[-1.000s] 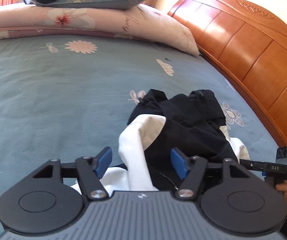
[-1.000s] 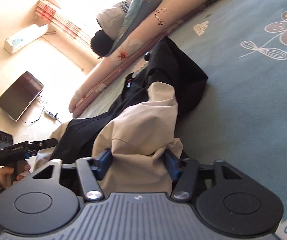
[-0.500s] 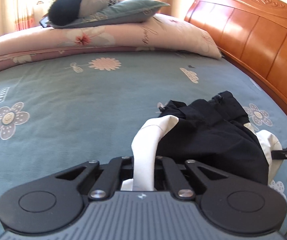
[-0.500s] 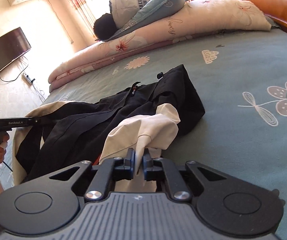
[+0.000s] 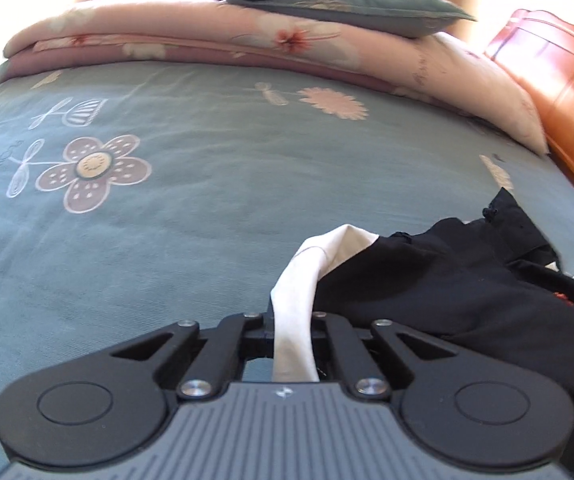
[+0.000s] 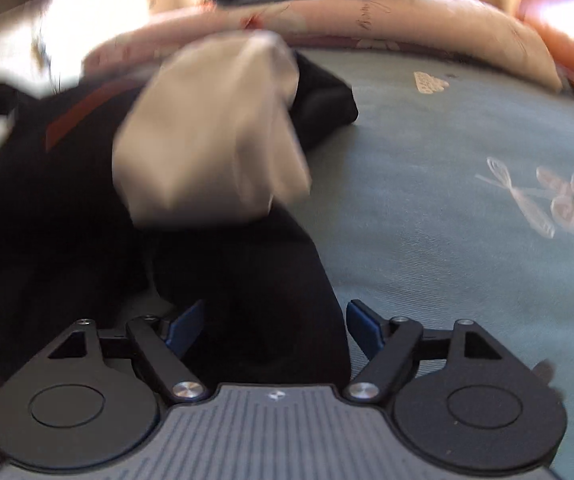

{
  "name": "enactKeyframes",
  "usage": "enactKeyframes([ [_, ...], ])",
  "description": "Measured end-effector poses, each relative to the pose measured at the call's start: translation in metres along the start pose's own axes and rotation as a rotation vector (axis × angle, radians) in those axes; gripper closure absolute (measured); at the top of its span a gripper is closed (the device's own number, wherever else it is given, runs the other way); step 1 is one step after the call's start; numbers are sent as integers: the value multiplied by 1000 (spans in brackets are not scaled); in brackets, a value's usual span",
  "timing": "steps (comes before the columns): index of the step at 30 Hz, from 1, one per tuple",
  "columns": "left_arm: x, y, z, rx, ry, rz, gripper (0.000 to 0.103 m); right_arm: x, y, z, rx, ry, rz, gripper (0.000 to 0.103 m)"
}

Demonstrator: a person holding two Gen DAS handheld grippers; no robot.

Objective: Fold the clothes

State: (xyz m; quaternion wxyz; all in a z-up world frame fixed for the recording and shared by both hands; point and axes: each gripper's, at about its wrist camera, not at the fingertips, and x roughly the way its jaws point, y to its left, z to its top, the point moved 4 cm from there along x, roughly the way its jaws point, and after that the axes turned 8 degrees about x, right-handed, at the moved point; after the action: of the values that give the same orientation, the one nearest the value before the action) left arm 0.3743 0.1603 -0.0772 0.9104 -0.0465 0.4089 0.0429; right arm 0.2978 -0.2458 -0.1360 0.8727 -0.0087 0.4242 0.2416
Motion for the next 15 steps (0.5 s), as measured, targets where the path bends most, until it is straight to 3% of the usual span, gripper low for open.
enactKeyframes([
  [2,6,9,-1,-31,-1,3,100,6,2,-2,15,39,21,54],
  [3,8,12,-1,-44,-1,0,99,6,1,0,18,42,16,62],
  [4,10,13,-1,-53,-2,-1,98,4,0,3,19,39,5,80],
  [5,10,14,-1,-51,-3,-1,98,3,-2,5,21,37,-7,90],
  [7,9,13,-2,-40,-6,-2,96,-2,-6,12,14,28,-42,97],
  [11,1,10,-4,9,-26,-23,86,-18,-32,34,0,8,-160,100],
  [15,-7,14,-5,-4,-37,-50,65,-33,-75,50,6,12,-293,100],
])
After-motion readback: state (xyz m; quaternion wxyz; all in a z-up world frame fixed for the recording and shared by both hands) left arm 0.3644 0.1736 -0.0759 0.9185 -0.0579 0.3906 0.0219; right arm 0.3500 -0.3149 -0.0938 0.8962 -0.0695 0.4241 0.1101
